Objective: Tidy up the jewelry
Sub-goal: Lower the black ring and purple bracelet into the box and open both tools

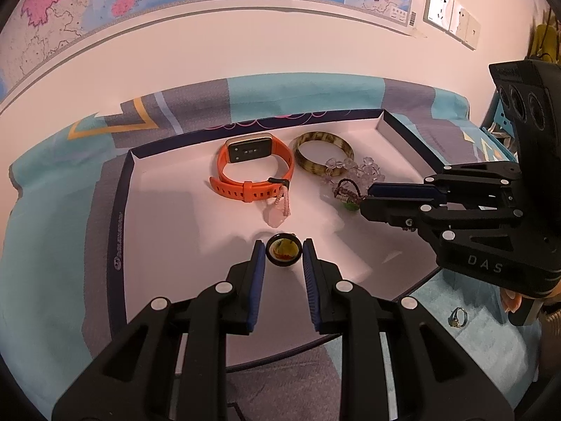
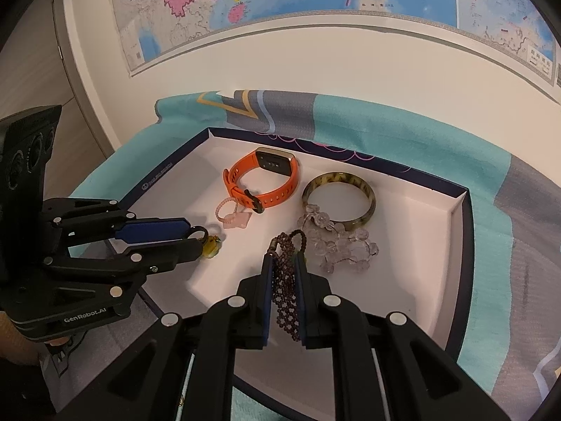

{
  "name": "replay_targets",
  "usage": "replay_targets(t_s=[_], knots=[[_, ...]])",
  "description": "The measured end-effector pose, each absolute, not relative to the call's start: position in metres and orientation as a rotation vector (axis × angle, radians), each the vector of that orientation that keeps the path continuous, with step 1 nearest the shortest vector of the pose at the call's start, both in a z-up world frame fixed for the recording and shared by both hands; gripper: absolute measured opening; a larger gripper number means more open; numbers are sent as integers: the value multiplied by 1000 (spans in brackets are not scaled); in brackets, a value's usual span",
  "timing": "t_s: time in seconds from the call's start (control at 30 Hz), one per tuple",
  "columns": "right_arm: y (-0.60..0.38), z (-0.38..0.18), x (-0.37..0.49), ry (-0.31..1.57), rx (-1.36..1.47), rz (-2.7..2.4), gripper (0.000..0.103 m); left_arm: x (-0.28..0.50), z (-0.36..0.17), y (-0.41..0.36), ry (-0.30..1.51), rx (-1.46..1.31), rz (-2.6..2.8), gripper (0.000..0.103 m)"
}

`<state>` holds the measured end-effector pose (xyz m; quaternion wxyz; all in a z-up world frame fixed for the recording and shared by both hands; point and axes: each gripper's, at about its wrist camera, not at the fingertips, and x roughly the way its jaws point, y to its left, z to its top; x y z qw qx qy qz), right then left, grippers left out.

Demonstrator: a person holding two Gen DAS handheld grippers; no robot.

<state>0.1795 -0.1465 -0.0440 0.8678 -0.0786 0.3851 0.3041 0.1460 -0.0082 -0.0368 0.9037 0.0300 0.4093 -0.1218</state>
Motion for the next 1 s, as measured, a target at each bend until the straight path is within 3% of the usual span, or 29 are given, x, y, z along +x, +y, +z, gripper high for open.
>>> replay_targets(t_s=[0.37, 0.57, 0.8, 1.0], knots=[[-155, -42, 181, 801, -114, 640, 12, 147, -41, -9, 847, 77, -239, 23], [-160, -37, 175, 794, -91, 645, 13, 144, -38, -7, 835, 74, -236, 28], [-169, -27, 157, 770, -77, 663, 22, 125, -18, -5, 759, 83, -223, 41], [-184, -17, 131, 751, -62, 699, 27, 95, -7, -2, 710, 90, -257, 42]])
